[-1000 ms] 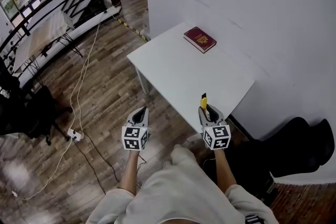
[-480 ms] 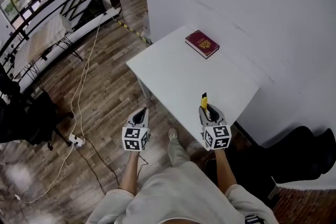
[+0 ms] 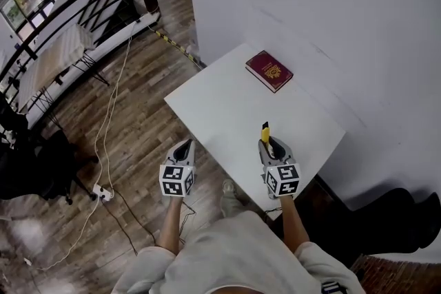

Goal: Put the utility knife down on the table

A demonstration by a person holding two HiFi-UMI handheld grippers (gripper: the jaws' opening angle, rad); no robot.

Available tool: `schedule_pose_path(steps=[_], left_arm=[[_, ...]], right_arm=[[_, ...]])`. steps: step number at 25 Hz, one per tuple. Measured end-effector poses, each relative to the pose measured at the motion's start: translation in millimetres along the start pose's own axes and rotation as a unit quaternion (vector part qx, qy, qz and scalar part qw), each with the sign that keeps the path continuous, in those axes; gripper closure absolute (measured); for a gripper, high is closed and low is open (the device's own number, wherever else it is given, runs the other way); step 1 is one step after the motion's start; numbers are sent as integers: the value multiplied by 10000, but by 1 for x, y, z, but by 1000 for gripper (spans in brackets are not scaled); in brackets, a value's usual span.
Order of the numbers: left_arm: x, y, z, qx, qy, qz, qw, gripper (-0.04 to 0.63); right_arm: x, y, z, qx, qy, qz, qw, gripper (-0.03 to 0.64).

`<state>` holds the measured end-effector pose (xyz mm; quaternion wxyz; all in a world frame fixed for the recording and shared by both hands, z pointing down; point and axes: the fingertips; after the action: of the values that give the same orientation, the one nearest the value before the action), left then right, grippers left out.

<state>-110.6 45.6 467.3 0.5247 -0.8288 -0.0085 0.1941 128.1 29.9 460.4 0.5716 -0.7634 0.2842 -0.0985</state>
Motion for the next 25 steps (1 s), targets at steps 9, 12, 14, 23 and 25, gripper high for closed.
schedule_pose_path(steps=[9, 12, 14, 23, 25], left_arm=[[-21, 20, -68, -252, 66, 33, 9997, 589], [-28, 29, -86, -269, 101, 40, 9996, 589], [-31, 31, -95, -295, 110, 43, 9995, 589], [-41, 16, -113, -529, 180, 120, 9984, 589], [-45, 16, -113, -543, 180, 128, 9983, 589]], right_arm=[[36, 6, -72, -61, 118, -231, 9996, 506], [42, 6, -93, -85, 191, -297, 9993, 506], [43, 5, -103, -120, 226, -326, 9991, 506], [45, -13, -123, -324, 315, -440, 9980, 506], [43, -15, -126, -377, 318, -450, 9978, 506]])
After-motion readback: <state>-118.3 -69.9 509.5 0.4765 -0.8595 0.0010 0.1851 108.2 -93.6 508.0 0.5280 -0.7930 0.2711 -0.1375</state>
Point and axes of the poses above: the fingertips, and each gripper's own axes: z backward along the fingers, x to its right, y out of its top, and after that the axes turned 15 degrees about z, right-handed
